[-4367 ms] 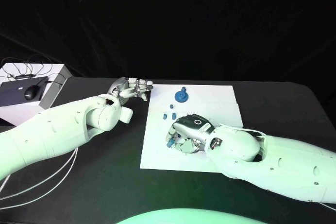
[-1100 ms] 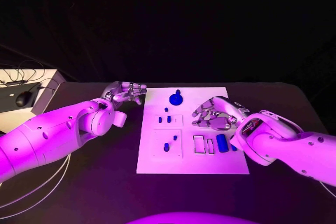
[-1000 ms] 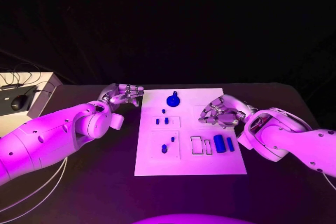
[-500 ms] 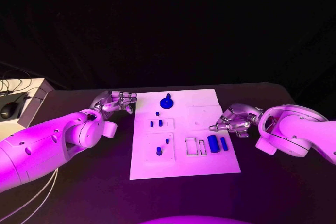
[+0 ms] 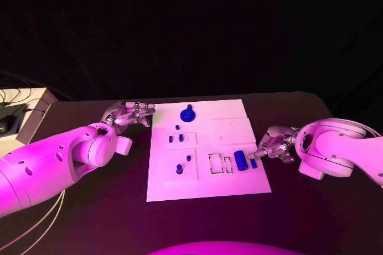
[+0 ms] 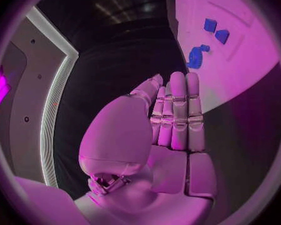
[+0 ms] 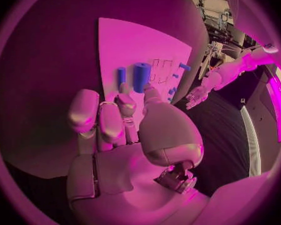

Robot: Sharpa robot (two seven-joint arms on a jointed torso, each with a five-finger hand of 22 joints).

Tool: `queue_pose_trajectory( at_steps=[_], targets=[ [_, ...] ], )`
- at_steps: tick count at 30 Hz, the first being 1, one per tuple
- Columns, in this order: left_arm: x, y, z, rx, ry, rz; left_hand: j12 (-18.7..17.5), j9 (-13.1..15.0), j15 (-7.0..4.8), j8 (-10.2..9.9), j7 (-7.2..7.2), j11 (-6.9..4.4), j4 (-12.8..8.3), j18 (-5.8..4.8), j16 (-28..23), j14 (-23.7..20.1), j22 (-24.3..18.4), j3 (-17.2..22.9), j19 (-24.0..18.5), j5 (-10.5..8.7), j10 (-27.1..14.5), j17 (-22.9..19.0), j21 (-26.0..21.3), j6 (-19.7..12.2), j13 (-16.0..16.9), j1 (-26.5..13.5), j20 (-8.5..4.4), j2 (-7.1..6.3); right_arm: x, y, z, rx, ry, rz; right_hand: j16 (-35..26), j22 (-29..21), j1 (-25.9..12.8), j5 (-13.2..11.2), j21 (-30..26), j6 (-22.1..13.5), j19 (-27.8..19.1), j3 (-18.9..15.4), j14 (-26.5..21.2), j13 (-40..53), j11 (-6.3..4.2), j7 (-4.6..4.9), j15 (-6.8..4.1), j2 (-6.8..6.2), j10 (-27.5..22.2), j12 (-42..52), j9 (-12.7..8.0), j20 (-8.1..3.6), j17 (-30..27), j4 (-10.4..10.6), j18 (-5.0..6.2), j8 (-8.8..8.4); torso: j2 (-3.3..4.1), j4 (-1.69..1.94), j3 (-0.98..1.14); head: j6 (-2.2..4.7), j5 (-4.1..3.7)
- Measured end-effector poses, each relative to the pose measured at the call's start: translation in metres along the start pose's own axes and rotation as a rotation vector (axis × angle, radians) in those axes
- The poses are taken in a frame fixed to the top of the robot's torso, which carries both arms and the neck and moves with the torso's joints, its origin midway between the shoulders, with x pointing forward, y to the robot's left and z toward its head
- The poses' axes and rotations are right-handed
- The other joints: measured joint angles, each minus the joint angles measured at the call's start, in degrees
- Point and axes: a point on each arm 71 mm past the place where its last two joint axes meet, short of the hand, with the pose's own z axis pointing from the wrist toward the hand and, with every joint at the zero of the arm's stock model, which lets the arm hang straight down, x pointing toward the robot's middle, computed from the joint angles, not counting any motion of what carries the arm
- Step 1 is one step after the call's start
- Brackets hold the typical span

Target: Assemble the parts on the task board

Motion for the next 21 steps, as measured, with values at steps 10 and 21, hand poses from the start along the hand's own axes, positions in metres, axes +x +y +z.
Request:
queue_pose_trajectory(
  at_steps=[10, 21],
  targets=[
    [-0.001, 0.0, 0.0, -0.001, -0.002, 0.0, 0.0, 0.0, 0.0, 0.0, 0.0, 0.0, 0.0, 0.0, 0.0, 0.0, 0.0, 0.0, 0.0, 0.0, 0.0, 0.0, 0.0, 0.0, 0.0, 0.0, 0.0, 0.0, 0.013, 0.017, 0.001, 0.008, 0.019, -0.05, 0.2, 0.0, -1.9, -0.3, 1.5, 0.0, 0.0, 0.1, 0.0, 0.9, -0.21, -0.06, 0.0, -1.57, 0.2, 0.0, 4.6, 0.0, 0.5, 3.7, 0.01, 0.0, 0.05, 0.03, -0.01, -0.28, 0.16],
    [-0.002, 0.0, -0.001, -0.003, -0.005, 0.001, 0.0, 0.0, 0.0, 0.0, 0.0, 0.0, 0.0, 0.0, 0.0, 0.0, -0.1, 0.0, 0.0, 0.0, 0.0, 0.0, 0.0, 0.0, 0.0, 0.0, 0.0, 0.0, 0.022, 0.025, 0.005, 0.005, 0.022, -0.081, 0.4, 0.0, -2.2, -0.3, 1.7, -0.2, 0.0, 0.4, 0.2, 1.0, -0.41, -0.24, -0.22, -1.87, 0.4, 0.0, 7.1, 0.0, 0.5, 4.4, 0.01, 0.0, 0.05, 0.01, 0.03, -0.61, 0.26]
  ],
)
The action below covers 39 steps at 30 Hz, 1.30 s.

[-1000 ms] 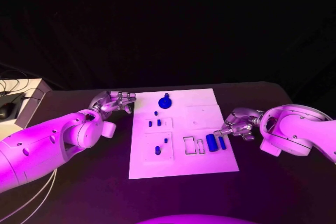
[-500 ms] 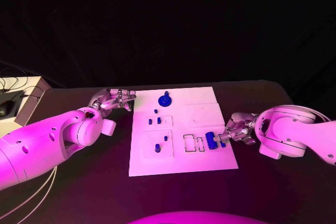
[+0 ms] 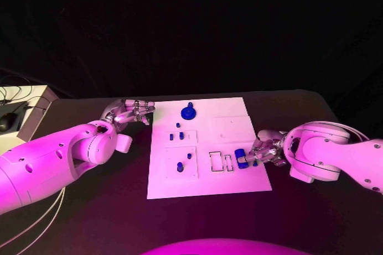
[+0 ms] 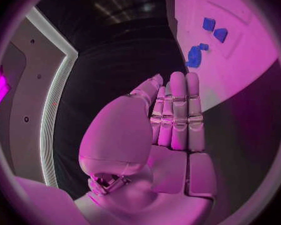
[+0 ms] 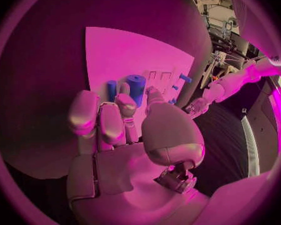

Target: Assemble the parts on the task board

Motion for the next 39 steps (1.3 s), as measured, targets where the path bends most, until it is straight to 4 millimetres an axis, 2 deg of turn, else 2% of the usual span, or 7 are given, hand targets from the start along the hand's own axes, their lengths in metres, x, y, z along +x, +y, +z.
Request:
queue_pose_trajectory(
  at_steps=[12, 20, 29, 32, 34, 37, 39],
  targets=[
    [-0.001, 0.0, 0.0, -0.002, -0.001, 0.0, 0.0, 0.0, 0.0, 0.0, 0.0, 0.0, 0.3, 0.0, 0.0, 0.0, -0.1, 0.0, 0.2, 0.0, 0.0, 0.0, -0.2, 0.0, 0.0, 0.0, -0.21, 0.0, 0.002, 0.006, 0.01, 0.016, -0.024, -0.036, 0.0, 0.0, -0.7, -1.0, 0.4, 0.0, 0.0, 0.1, 0.0, 0.2, 0.0, -0.4, 0.0, -0.66, 0.0, 0.0, 2.4, 0.0, 0.0, 0.7, 0.0, 0.35, 0.0, 0.04, 0.01, -0.01, -0.15],
    [-0.001, 0.0, 0.0, -0.006, 0.0, -0.001, 0.0, 0.0, 0.0, 0.0, 0.0, 0.0, 1.4, -0.01, 0.0, 0.0, -0.5, 0.0, 0.4, 0.0, 0.0, -0.1, -0.7, 0.0, 0.0, -0.6, 0.0, -0.02, 0.004, 0.01, 0.015, 0.016, -0.038, -0.067, 0.0, 0.0, -1.8, -1.9, 0.4, 0.0, 0.0, 1.8, 0.0, 0.2, 0.0, -0.4, 0.0, -2.27, 0.0, 0.0, 3.5, 0.0, 0.0, 2.8, 0.01, 0.34, -0.02, 0.03, -0.07, -0.09, -0.01],
    [-0.001, 0.001, -0.001, -0.013, 0.001, -0.003, 0.0, 0.0, 0.0, 0.0, 0.0, 0.0, 1.6, 0.0, 0.0, 0.0, -0.7, -0.2, 0.4, 0.0, 0.0, -0.1, -0.7, 0.0, 0.0, -0.6, 0.0, -0.02, 0.007, 0.017, 0.022, 0.016, -0.059, -0.106, 0.0, 0.0, -1.5, -1.9, 0.4, 0.3, 0.0, 2.2, 0.0, 0.1, 0.1, -0.54, 0.0, -2.48, 0.1, 0.0, 4.4, 0.0, 0.0, 3.2, 0.01, 0.89, -0.04, 0.03, -0.09, -0.14, 0.12],
    [-0.001, 0.001, -0.001, -0.015, 0.0, -0.002, 0.0, 0.0, 0.0, 0.0, 0.0, 0.0, 1.6, 0.0, 0.0, 0.0, -0.7, -0.1, 0.4, 0.0, 0.0, -0.1, -0.8, 0.0, 0.0, -0.6, 0.0, -0.02, 0.008, 0.018, 0.024, 0.016, -0.065, -0.113, 0.0, 0.0, -1.5, -1.9, 0.4, 0.4, 0.0, 2.2, 0.0, 0.1, 0.11, -0.65, 0.0, -2.48, 0.1, -0.2, 6.4, 0.0, 0.0, 3.2, 0.01, 0.88, -0.04, 0.05, -0.09, -0.21, 0.22],
    [-0.002, 0.001, -0.001, -0.016, -0.001, -0.002, 0.0, 0.0, 0.0, 0.0, 0.0, 0.0, 1.8, -0.01, 0.0, 0.0, -0.7, 0.1, 0.4, 0.0, 0.0, -0.1, -1.0, 0.0, 0.0, -0.6, 0.0, -0.02, 0.009, 0.018, 0.024, 0.017, -0.067, -0.116, 0.0, 0.0, -1.5, -1.9, 0.4, 0.1, 0.0, 2.2, 0.0, -0.1, 0.12, -0.56, 0.0, -2.49, 0.1, -0.4, 9.8, 0.0, 0.0, 3.2, 0.01, 0.88, -0.04, 0.05, -0.09, -0.23, 0.27],
    [-0.002, 0.001, -0.001, -0.018, -0.002, -0.002, 0.0, 0.0, 0.0, 0.0, 0.11, 0.0, 2.0, 0.0, 0.0, 0.0, -0.7, -0.1, 0.4, 0.0, 0.0, -0.1, -1.0, -0.1, 0.0, -0.6, -0.01, -0.02, 0.009, 0.018, 0.025, 0.016, -0.071, -0.12, 0.0, 0.0, -1.5, -0.7, 0.4, 0.1, 0.0, 2.1, 0.0, -0.2, 0.11, -0.55, 0.0, -2.48, 0.1, -0.7, 9.8, 0.0, 0.0, 2.6, 0.01, 0.88, -0.04, 0.03, -0.09, -0.26, 0.31],
    [-0.002, 0.001, -0.001, -0.019, -0.002, -0.002, 0.0, 0.0, 0.0, 0.0, 0.21, 0.0, 2.0, -0.01, 0.0, 0.0, -0.7, -0.1, 0.4, 0.0, 0.0, -0.1, -1.0, -0.2, 0.0, -0.6, -0.01, -0.02, 0.01, 0.019, 0.025, 0.016, -0.073, -0.123, 0.0, 0.0, -1.2, 1.9, 0.4, 0.1, 0.0, 1.8, 0.0, -0.3, 0.12, -0.54, 0.0, -2.16, 0.1, -0.7, 10.6, 0.0, 0.0, 1.6, 0.01, 0.88, -0.04, 0.01, -0.08, -0.26, 0.34]
  ],
)
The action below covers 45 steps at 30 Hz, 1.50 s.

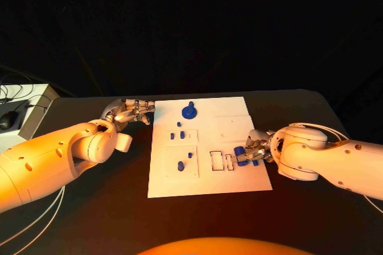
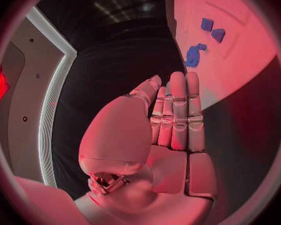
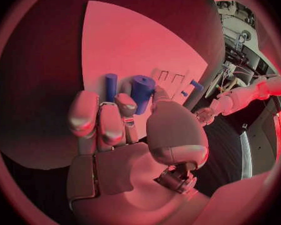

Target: Assemble the parts on the task board

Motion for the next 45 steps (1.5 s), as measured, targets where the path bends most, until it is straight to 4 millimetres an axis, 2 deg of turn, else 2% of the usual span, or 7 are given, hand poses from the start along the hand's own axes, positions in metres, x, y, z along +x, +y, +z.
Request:
queue_pose_trajectory(
  at_steps=[7, 10, 13, 16, 18, 30, 45],
  targets=[
    [0.0, 0.0, 0.0, -0.003, 0.0, 0.0, 0.0, 0.0, 0.0, 0.0, 0.0, 0.0, 0.0, 0.0, 0.0, 0.0, -0.1, 0.0, 0.0, 0.0, 0.0, -0.1, 0.0, 0.0, 0.0, 0.0, 0.0, 0.0, 0.001, -0.001, -0.001, -0.007, -0.006, 0.018, 0.0, 0.0, 1.4, 10.3, -0.4, -0.8, 0.0, -0.7, 0.0, -1.4, 0.4, 0.77, 0.03, 1.36, -1.3, -2.5, 1.6, 0.01, -0.2, -3.4, -0.49, 0.0, -0.02, -0.03, 0.04, 0.0, 0.07],
    [0.0, 0.0, 0.0, -0.005, 0.0, 0.0, 0.0, 0.0, 0.0, 0.0, 0.0, 0.0, 0.0, 0.0, 0.0, 0.0, -0.1, 0.0, 0.0, 0.0, 0.0, -0.1, 0.0, 0.0, 0.0, 0.0, 0.0, 0.0, 0.002, -0.003, -0.002, -0.008, -0.007, 0.049, -0.2, 0.0, 2.0, 10.3, -0.2, -0.8, 0.0, -1.5, 0.0, -1.7, 0.25, 0.81, 0.03, 1.65, -1.4, -2.5, 1.6, 0.01, -0.2, -4.2, -0.5, -0.13, -0.02, -0.04, 0.08, 0.0, 0.07],
    [0.0, 0.001, 0.0, -0.007, -0.001, -0.001, 0.0, 0.0, 0.0, 0.0, 0.0, 0.0, 0.0, 0.0, 0.0, 0.0, 0.0, 0.0, 0.0, 0.0, 0.0, -0.1, 0.0, 0.0, 0.0, 0.0, 0.0, 0.0, 0.002, -0.005, -0.004, -0.009, -0.007, 0.085, -0.2, 0.0, 2.2, 7.2, -0.2, -0.7, 0.0, -0.2, 0.0, -1.8, 0.3, 0.46, 0.03, 1.44, -1.6, -2.5, 1.6, 0.01, -0.2, -5.5, -0.51, -1.89, -0.02, -0.04, 0.08, 0.0, 0.07],
    [-0.001, 0.001, 0.0, -0.009, -0.002, -0.001, 0.0, 0.0, 0.0, 0.0, 0.0, 0.0, 0.0, 0.0, 0.0, 0.0, -0.1, 0.0, 0.0, 0.0, 0.0, 0.0, 0.0, 0.0, 0.0, 0.0, 0.0, 0.0, 0.002, -0.005, -0.006, -0.015, -0.008, 0.126, -0.2, 0.0, 2.3, 7.1, 0.1, -0.8, 0.0, 0.6, 0.0, -1.9, 0.2, 0.1, 0.03, 1.58, -1.8, -2.2, -6.4, 0.01, -0.3, -5.4, -0.49, -1.68, -0.01, -0.04, 0.08, 0.04, 0.07],
    [-0.001, 0.001, 0.0, -0.01, -0.003, -0.001, 0.0, 0.0, 0.0, 0.0, 0.0, 0.0, 0.0, 0.0, 0.0, 0.0, 0.0, 0.0, 0.1, 0.0, 0.0, 0.0, 0.0, 0.0, 0.0, 0.0, 0.11, 0.0, 0.001, -0.004, -0.008, -0.021, -0.006, 0.154, -0.5, 0.0, 3.0, 7.1, 0.1, -1.1, 0.0, 0.7, 0.0, -2.0, 0.08, -0.12, 0.03, 2.24, -1.8, -2.2, -8.4, 0.01, -0.4, -5.5, -0.47, -1.44, -0.01, -0.04, 0.08, 0.05, 0.07],
    [-0.002, 0.002, 0.0, -0.016, -0.006, -0.003, 0.0, 0.0, 0.0, 0.0, 0.0, 0.0, 0.0, 0.0, 0.0, 0.0, 0.0, 0.0, 0.2, 0.0, 0.0, 0.0, 0.0, 0.0, 0.0, 0.0, 0.2, 0.0, -0.013, 0.004, -0.02, -0.048, 0.012, 0.268, -0.5, 0.0, 2.7, 6.1, 0.1, -0.9, 0.0, 1.4, 0.0, -2.2, 0.06, -0.07, 0.03, 2.75, -1.7, -2.2, -8.1, 0.01, -0.4, -5.5, -0.42, -0.77, -0.01, -0.06, -0.01, 0.05, 0.35],
    [-0.001, 0.002, 0.001, -0.021, -0.002, -0.006, 0.0, 0.0, 0.0, 0.0, 0.0, 0.0, 0.2, 0.0, 0.0, 0.0, 0.0, 0.2, 0.4, 0.0, 0.0, 0.0, 0.0, 0.0, 0.0, 0.0, -0.01, 0.01, 0.004, 0.035, -0.016, -0.096, 0.121, 0.303, -0.5, 0.0, 2.4, 4.6, 1.0, -0.9, 0.0, 1.4, 0.0, -2.3, 0.07, -0.06, 0.03, 3.02, -1.7, -2.0, -8.1, 0.01, -0.5, -5.5, -0.42, -0.78, 0.02, 0.02, -0.02, -0.03, 0.37]
  ],
)
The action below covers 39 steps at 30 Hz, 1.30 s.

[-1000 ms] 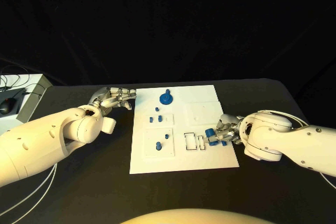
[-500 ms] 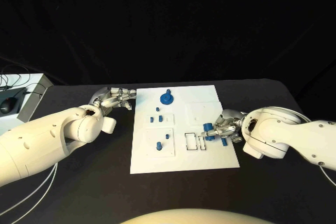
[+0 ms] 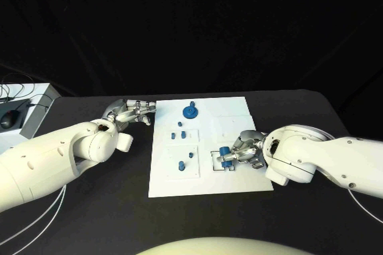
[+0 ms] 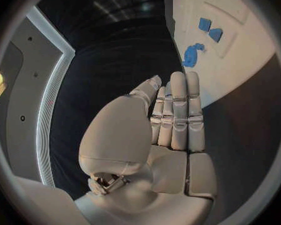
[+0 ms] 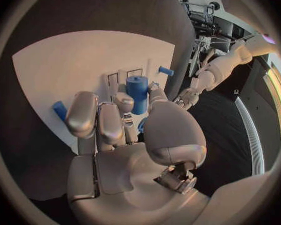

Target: Assemble the parts on the task board

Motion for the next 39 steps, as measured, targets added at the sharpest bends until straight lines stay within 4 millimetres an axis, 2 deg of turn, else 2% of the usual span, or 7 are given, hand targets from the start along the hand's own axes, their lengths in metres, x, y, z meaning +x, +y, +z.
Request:
queue_pose_trajectory(
  at_steps=[6, 17, 24, 27, 30, 34, 39],
  targets=[
    [0.0, 0.0, 0.0, -0.001, 0.002, -0.001, 0.0, 0.0, 0.0, 0.0, 0.0, 0.0, 0.0, 0.0, 0.0, 0.0, 0.0, 0.0, 0.0, 0.0, 0.0, 0.0, 0.0, 0.0, 0.0, 0.0, 0.0, 0.0, 0.007, 0.008, 0.004, -0.008, 0.021, -0.011, 0.0, 0.0, 0.0, -0.3, 0.2, 0.0, 0.0, 0.1, 0.0, 0.1, 0.01, 0.01, 0.0, -0.01, 0.0, 0.5, 0.2, 0.0, 0.0, -0.1, 0.0, 0.02, 0.01, -0.01, 0.02, -0.06, 0.04],
    [0.0, 0.0, 0.0, -0.002, 0.003, -0.001, 0.0, 0.0, 0.0, 0.0, 0.0, 0.0, 0.0, 0.0, 0.0, 0.0, 0.0, 0.0, 0.0, 0.0, 0.0, 0.0, 0.0, 0.0, 0.0, 0.0, 0.0, 0.0, 0.007, 0.012, 0.007, -0.008, 0.011, -0.037, 0.0, 0.0, -0.5, -0.9, 0.2, 0.2, 0.0, 0.1, 0.1, 0.1, 0.12, -0.18, 0.08, -0.1, 0.1, 0.5, 0.4, 0.0, 0.0, -0.1, -0.01, 0.93, 0.01, -0.04, 0.02, -0.19, 0.09],
    [0.0, 0.0, 0.0, -0.004, 0.004, -0.001, 0.0, 0.0, 0.0, 0.0, 0.21, 0.22, 0.0, -0.01, 0.0, 0.0, 0.0, 0.0, 0.0, 0.0, -0.2, 0.0, -0.2, -0.2, 0.0, 0.0, 0.0, 0.0, 0.006, 0.013, 0.009, -0.009, 0.002, -0.051, -0.2, 0.0, -0.8, -3.7, 0.2, 0.2, 0.0, 0.1, 0.1, 0.0, 0.22, -0.22, 0.08, -0.4, 0.2, 0.5, 0.7, 0.0, -0.2, -0.2, -0.02, 1.22, 0.02, -0.04, 0.03, -0.29, 0.18],
    [0.0, 0.0, 0.0, -0.005, 0.003, -0.001, 0.0, 0.0, 0.0, 0.0, 0.21, 0.22, 0.0, -0.01, 0.0, 0.0, 0.0, 0.0, 0.0, 0.0, -0.2, 0.0, -0.2, -0.2, 0.0, 0.0, 0.0, 0.0, 0.005, 0.013, 0.01, -0.005, -0.006, -0.055, -0.2, 0.0, -1.1, -4.1, 0.2, 0.2, 0.0, 1.7, 0.1, -0.1, 0.23, -0.23, 0.08, -0.7, 0.2, 0.5, 0.3, 0.0, -0.2, -1.6, 0.0, 0.42, 0.02, -0.04, 0.03, -0.31, 0.19],
    [-0.001, 0.0, 0.0, -0.006, 0.003, -0.001, 0.0, 0.0, 0.0, 0.0, 0.21, 0.21, 0.0, -0.02, 0.0, 0.0, 0.0, 0.0, 0.0, 0.0, -0.2, 0.0, -0.2, -0.2, 0.0, 0.0, 0.0, 0.0, 0.004, 0.012, 0.012, 0.002, -0.01, -0.059, -0.2, 0.0, -1.5, -6.0, 0.2, 0.2, 0.0, 2.6, 0.1, -0.2, 0.23, -0.23, 0.08, -1.0, 0.2, 0.5, 0.7, 0.0, -0.2, -2.1, -0.01, 0.97, 0.02, -0.04, 0.04, -0.34, 0.2],
    [-0.001, 0.0, -0.001, -0.007, 0.002, -0.001, 0.0, 0.0, 0.0, 0.0, 0.21, 0.21, 0.0, -0.02, 0.0, 0.0, 0.0, 0.0, 0.0, 0.0, -0.2, 0.0, -0.2, -0.2, 0.0, 0.0, 0.01, 0.0, 0.005, 0.01, 0.013, 0.008, -0.013, -0.064, -0.4, 0.0, -1.8, -7.5, 0.2, 0.2, 0.0, 3.4, 0.1, -0.4, 0.23, -0.22, 0.08, -1.4, 0.2, 0.2, 0.7, 0.0, -0.3, -1.6, -0.01, 1.15, 0.02, -0.04, 0.04, -0.38, 0.25],
    [-0.002, 0.0, -0.001, -0.008, 0.001, 0.0, 0.0, 0.0, 0.0, 0.0, 0.21, 0.21, 0.0, -0.02, 0.0, 0.0, 0.0, 0.0, 0.0, 0.0, -0.2, 0.0, -0.2, -0.2, 0.0, 0.0, 0.01, 0.0, 0.005, 0.01, 0.014, 0.009, -0.015, -0.069, -0.5, 0.0, -1.9, -8.0, 0.2, 0.2, 0.0, 4.0, 0.1, -0.4, 0.26, -0.22, 0.08, -2.33, 0.2, 0.2, 0.7, 0.0, -0.3, -0.3, -0.01, 1.35, 0.03, -0.01, 0.03, -0.55, 0.41]
  ],
)
